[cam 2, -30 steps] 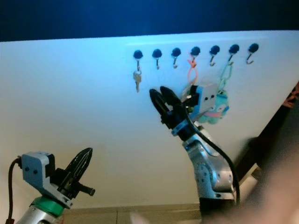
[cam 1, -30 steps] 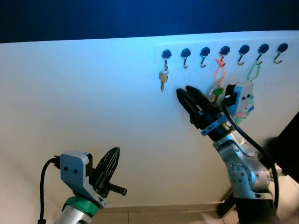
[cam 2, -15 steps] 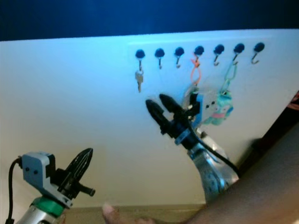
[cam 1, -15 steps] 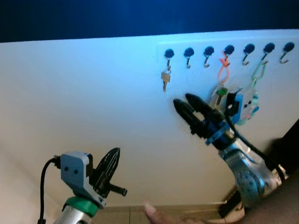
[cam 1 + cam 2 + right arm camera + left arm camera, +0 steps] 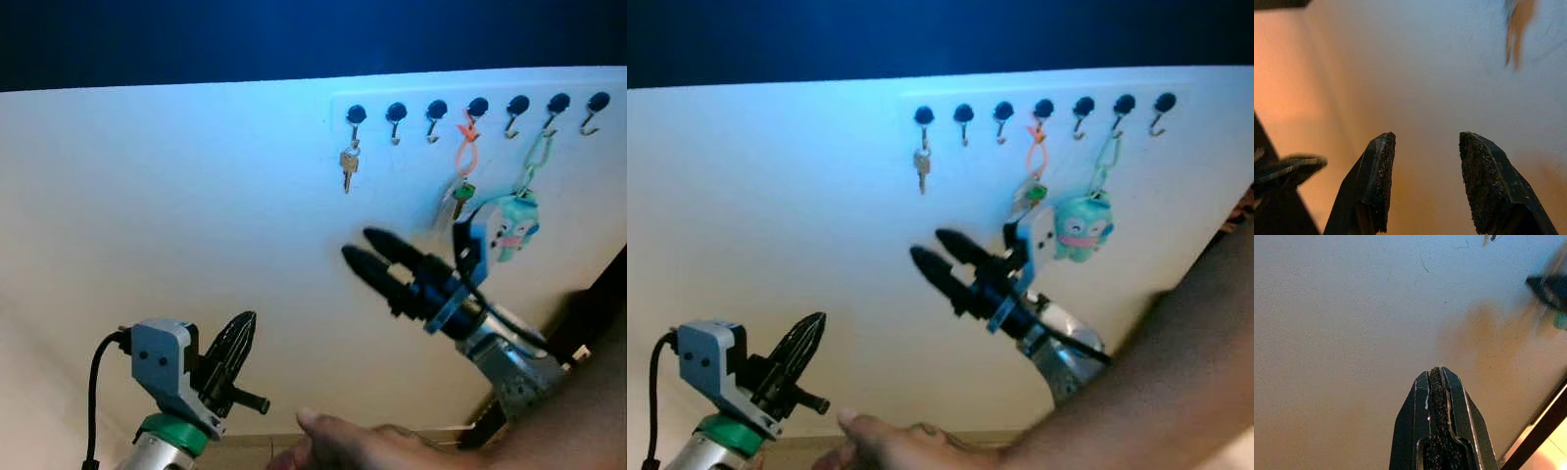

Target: Hang keys on a hook

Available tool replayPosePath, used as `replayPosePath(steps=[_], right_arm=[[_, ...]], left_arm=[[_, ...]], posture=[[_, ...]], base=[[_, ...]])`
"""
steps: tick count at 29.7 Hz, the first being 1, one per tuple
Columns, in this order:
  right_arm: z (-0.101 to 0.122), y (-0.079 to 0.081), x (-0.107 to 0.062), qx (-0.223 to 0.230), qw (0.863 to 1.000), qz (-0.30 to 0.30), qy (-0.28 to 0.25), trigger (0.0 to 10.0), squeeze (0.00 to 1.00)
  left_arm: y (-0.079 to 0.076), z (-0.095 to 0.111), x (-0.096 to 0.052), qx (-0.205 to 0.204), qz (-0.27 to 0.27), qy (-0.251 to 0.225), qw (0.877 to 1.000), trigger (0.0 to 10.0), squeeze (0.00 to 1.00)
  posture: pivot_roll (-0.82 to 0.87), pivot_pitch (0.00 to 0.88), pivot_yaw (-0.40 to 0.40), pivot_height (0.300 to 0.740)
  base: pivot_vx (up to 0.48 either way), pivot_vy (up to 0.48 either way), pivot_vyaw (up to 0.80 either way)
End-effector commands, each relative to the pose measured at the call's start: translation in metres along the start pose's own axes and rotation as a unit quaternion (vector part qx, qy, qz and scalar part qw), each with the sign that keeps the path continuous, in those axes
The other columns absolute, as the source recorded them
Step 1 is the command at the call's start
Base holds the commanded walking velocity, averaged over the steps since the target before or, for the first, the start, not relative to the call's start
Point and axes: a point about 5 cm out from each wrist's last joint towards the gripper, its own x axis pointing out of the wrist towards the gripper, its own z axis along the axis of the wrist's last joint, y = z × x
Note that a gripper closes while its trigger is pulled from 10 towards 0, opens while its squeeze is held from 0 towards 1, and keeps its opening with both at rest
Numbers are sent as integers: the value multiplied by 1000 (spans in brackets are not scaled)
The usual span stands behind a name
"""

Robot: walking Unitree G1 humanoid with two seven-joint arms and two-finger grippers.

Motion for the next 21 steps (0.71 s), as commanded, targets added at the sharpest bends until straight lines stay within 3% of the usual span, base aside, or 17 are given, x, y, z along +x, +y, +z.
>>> replayPosePath(steps=[1,7,9,10,11,13,14,15,18,21], right_arm=[[-7,5,0,-6,1000,15,25,10000,0],[-40,8,-4,-34,992,20,118,10000,0],[-40,8,-4,-34,992,20,118,10000,0],[-53,8,-5,-44,987,15,151,10000,0],[-53,8,-5,-44,987,15,151,10000,0],[-83,0,-8,-35,979,-49,194,10000,0],[-83,0,-8,-35,979,-49,194,10000,0],[-104,-8,-12,-6,970,-128,208,10000,0],[-121,-16,-23,39,950,-246,191,10000,0],[-127,-17,-31,51,939,-294,172,10000,0]], left_arm=[[1,-4,-4,-1,0,13,1000,10000,0],[2,-7,-5,2,6,21,1000,10000,0],[2,-7,-5,2,6,21,1000,10000,0],[4,-10,-6,7,13,30,999,10000,0],[4,-10,-6,7,13,30,999,10000,0],[17,-30,-12,45,66,85,993,10000,0],[17,-30,-12,45,66,85,993,10000,0],[28,-45,-19,81,113,132,982,10000,0],[41,-55,-28,96,171,142,970,10000,0],[45,-57,-33,91,194,142,967,10000,0]], posture=[[-80,69,155,740],[-80,69,155,740],[-80,69,155,740],[-80,69,155,740],[-80,69,155,740],[-82,81,137,740],[-82,81,137,740],[-83,81,132,740],[-92,73,119,740],[-89,66,109,740]], base=[[0,0,0],[0,0,0],[0,0,0],[0,0,0],[0,0,0],[0,0,0],[0,0,0],[0,0,0],[0,0,0],[0,0,0]])
